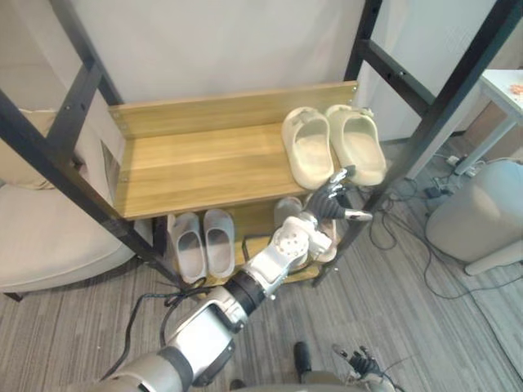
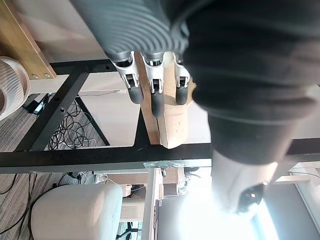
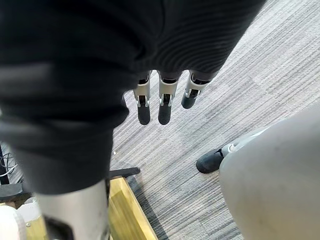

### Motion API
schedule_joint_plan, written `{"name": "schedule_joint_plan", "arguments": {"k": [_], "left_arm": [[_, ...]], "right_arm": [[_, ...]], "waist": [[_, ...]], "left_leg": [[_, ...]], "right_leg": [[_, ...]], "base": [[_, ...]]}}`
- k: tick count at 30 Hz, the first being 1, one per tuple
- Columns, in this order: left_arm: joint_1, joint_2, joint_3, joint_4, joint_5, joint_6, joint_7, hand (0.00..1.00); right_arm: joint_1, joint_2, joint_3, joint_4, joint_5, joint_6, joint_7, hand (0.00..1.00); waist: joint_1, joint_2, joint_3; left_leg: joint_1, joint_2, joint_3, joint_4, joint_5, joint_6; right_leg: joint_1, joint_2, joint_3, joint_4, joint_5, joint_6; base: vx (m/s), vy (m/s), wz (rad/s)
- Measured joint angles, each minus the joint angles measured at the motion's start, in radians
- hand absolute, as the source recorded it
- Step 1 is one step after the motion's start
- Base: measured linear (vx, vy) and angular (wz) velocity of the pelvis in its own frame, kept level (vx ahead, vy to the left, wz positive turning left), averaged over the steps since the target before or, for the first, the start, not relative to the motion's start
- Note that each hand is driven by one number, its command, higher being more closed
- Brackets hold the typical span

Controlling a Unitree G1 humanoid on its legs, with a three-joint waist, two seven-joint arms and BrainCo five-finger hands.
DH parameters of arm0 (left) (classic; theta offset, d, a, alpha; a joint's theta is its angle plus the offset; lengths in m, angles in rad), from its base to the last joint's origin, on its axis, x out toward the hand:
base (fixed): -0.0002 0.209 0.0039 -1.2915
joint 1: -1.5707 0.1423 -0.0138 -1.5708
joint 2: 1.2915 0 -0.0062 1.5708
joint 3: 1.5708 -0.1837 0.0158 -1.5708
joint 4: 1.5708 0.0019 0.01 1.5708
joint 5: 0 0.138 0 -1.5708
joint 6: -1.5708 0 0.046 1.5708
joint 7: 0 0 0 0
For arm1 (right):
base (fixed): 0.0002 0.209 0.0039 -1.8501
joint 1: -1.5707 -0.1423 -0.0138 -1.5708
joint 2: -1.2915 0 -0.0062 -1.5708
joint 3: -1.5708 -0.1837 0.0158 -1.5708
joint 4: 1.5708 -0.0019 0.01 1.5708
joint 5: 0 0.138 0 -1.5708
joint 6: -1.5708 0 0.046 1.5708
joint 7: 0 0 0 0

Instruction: Organize the slippers on the shoe rack

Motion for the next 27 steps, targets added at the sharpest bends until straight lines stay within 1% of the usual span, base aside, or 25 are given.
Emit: {"name": "schedule_joint_plan", "arguments": {"k": [6, 17, 20, 22, 27], "left_arm": [[0.000, -0.003, 0.000, 0.004, 0.001, -0.006, 0.000, 0.00], [-0.006, -0.014, -0.023, 0.005, -0.005, -0.005, 0.003, 0.00], [-0.006, -0.014, -0.041, 0.002, -0.024, -0.004, 0.006, 0.00], [-0.006, -0.015, -0.057, -0.024, -0.033, -0.002, 0.017, 0.00], [-0.006, -0.015, -0.071, -0.091, -0.043, -0.002, 0.017, 0.00]], "right_arm": [[-0.006, 0.010, -0.007, 0.001, 0.000, 0.007, 0.000, 0.00], [-0.001, 0.012, -0.009, 0.001, 0.001, 0.006, 0.000, 0.00], [0.000, 0.011, -0.008, 0.001, 0.002, 0.005, 0.000, 0.00], [0.002, 0.009, -0.006, 0.001, 0.003, 0.005, 0.000, 0.00], [0.005, 0.005, 0.000, 0.000, 0.003, 0.004, 0.000, 0.00]], "waist": [[0.000, -0.017, 0.010], [0.000, -0.018, 0.011], [0.001, -0.018, 0.011], [0.003, -0.018, 0.011], [0.004, -0.016, 0.010]], "left_leg": [[0.014, -0.002, 0.000, -0.032, 0.017, -0.002], [-0.005, -0.001, -0.020, -0.016, 0.016, -0.001], [-0.006, -0.001, -0.023, -0.013, 0.015, -0.001], [-0.009, -0.001, -0.026, -0.012, 0.015, -0.001], [-0.016, -0.001, -0.046, -0.009, 0.016, -0.001]], "right_leg": [[-0.001, 0.003, -0.004, -0.003, 0.000, 0.000], [-0.003, -0.003, -0.011, 0.001, -0.001, 0.001], [-0.002, -0.004, -0.013, 0.001, -0.001, 0.001], [-0.002, -0.005, -0.017, 0.001, -0.001, 0.001], [-0.001, -0.008, -0.034, 0.001, -0.004, 0.005]], "base": [[0.00, -0.006, 0.00], [-0.01, -0.021, 0.05], [-0.01, -0.021, 0.02], [-0.01, -0.027, 0.05], [0.00, -0.026, 0.09]]}}
